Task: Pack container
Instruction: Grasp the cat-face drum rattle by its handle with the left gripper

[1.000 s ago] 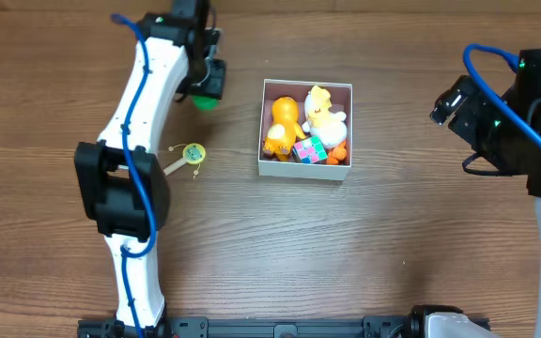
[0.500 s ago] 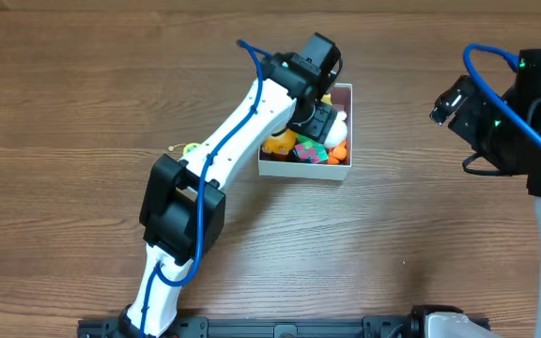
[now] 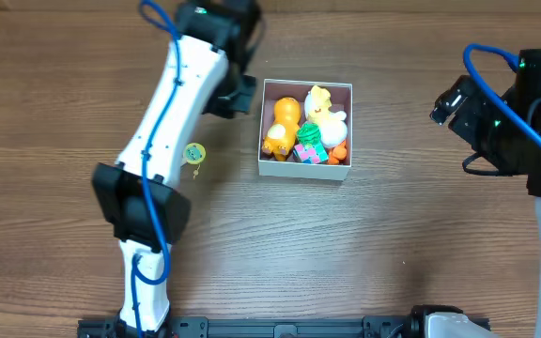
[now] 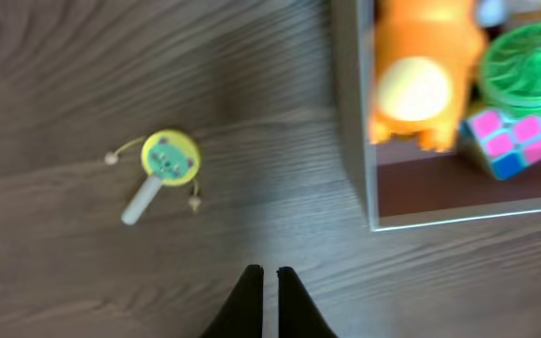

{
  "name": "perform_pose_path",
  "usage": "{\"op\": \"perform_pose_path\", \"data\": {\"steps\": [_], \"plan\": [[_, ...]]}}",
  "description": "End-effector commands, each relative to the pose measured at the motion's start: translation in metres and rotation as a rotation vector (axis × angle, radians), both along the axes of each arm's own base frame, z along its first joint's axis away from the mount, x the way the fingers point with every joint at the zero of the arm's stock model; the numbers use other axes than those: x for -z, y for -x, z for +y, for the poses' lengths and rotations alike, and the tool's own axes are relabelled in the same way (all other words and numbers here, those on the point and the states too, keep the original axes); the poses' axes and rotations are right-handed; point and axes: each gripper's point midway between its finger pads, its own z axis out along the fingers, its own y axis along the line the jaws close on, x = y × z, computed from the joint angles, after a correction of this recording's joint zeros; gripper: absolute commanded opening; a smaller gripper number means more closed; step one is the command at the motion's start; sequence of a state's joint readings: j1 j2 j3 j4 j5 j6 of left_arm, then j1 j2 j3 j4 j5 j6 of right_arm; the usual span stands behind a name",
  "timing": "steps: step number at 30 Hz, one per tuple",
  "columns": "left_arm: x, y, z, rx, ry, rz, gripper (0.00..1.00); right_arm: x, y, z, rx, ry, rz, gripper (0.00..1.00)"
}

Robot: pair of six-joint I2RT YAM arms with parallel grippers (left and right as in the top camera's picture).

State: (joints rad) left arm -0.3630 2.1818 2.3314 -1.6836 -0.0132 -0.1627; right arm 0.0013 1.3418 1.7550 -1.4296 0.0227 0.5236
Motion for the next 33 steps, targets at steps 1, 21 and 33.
{"op": "perform_pose_path", "data": {"steps": [1, 21, 33], "plan": [[-0.026, 0.031, 0.052, -0.051, -0.001, 0.002, 0.18, -0.002, -0.001, -0.001, 0.008, -0.001, -0.010, 1.00], [0.138, 0.043, 0.123, 0.413, -0.093, -0.017, 0.62, -0.002, -0.001, -0.001, 0.008, -0.001, -0.010, 1.00], [0.149, 0.041, 0.145, 0.567, -0.079, -0.030, 0.51, -0.002, -0.001, -0.001, 0.008, -0.001, -0.010, 1.00]]}}
